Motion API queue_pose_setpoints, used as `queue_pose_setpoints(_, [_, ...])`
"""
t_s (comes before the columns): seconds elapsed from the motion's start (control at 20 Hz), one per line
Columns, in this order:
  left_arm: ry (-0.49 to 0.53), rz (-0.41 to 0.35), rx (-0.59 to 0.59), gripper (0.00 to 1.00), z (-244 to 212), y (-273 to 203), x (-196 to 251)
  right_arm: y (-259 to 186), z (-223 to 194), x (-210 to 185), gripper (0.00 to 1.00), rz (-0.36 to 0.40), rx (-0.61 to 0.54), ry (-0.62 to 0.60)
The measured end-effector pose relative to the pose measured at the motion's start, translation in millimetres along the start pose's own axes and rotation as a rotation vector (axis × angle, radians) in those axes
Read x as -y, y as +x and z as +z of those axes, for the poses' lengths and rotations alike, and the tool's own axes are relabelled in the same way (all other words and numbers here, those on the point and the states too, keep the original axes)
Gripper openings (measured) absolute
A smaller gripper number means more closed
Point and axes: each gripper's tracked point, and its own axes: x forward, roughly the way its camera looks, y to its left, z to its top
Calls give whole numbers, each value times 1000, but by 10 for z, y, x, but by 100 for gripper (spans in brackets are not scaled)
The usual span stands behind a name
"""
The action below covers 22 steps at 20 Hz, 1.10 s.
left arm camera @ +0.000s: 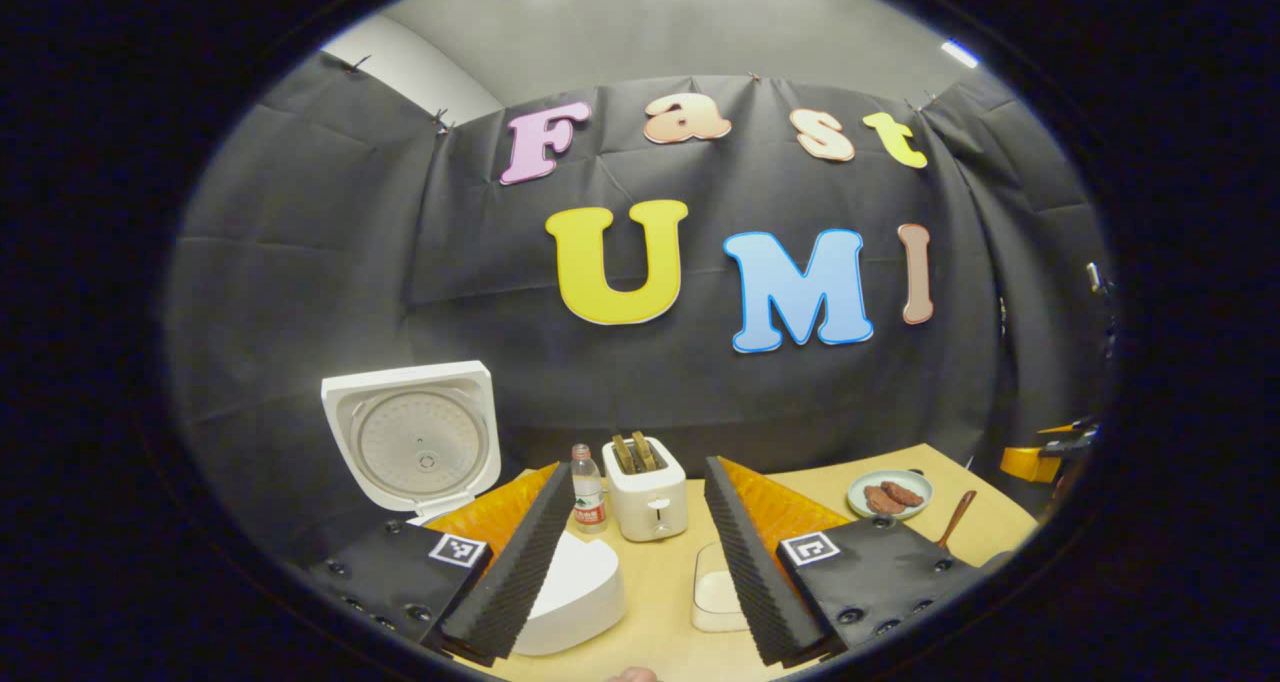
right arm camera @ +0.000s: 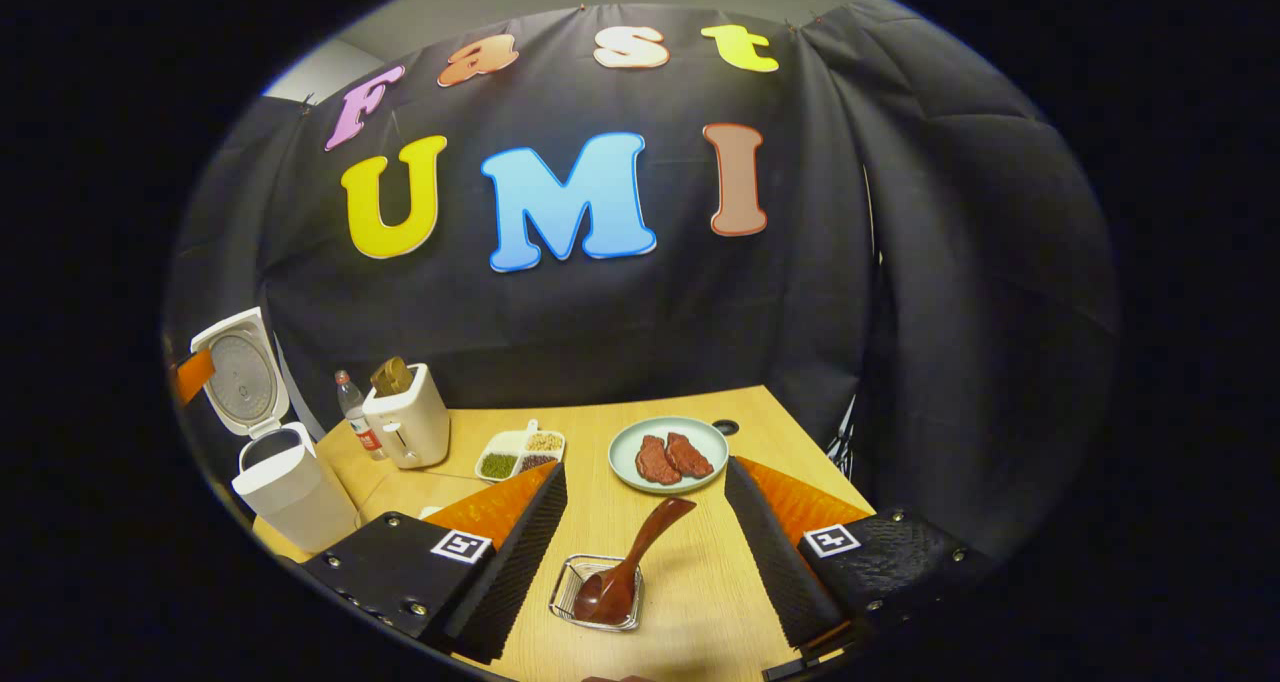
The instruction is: Close the left gripper, press the button to open the rice cooker; take a wooden spoon from the chopstick holder with the right hand, scoop a spoonful of rice and pour it into the rice cooker, then put the wooden spoon back into the chopstick holder.
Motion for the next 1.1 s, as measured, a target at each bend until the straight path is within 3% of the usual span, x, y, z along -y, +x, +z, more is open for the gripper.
queue_pose_setpoints(0.15, [-8, -3, -19, 96, -9, 22, 82, 261, -289, 71, 98, 2, -90, 37])
queue_pose_setpoints(0.5, [-31, 32, -72, 96, -114, 64, 27, 848, -761, 170, 98, -13, -239, 157])
queue_pose_setpoints(0.75, [-29, 43, -119, 96, -223, 61, -39, 1149, -1010, 96, 97, 17, -325, 185])
queue_pose_setpoints(0.85, [-46, 32, -114, 96, -196, 46, -19, 1228, -1077, 70, 86, 23, -352, 216])
queue_pose_setpoints(1.0, [-48, 38, -115, 94, -191, 46, -71, 1148, -1019, -30, 28, 63, -367, 291])
queue_pose_setpoints(1.1, [-52, 36, -102, 94, -143, 49, -88, 1070, -927, -174, 19, 109, -344, 291])
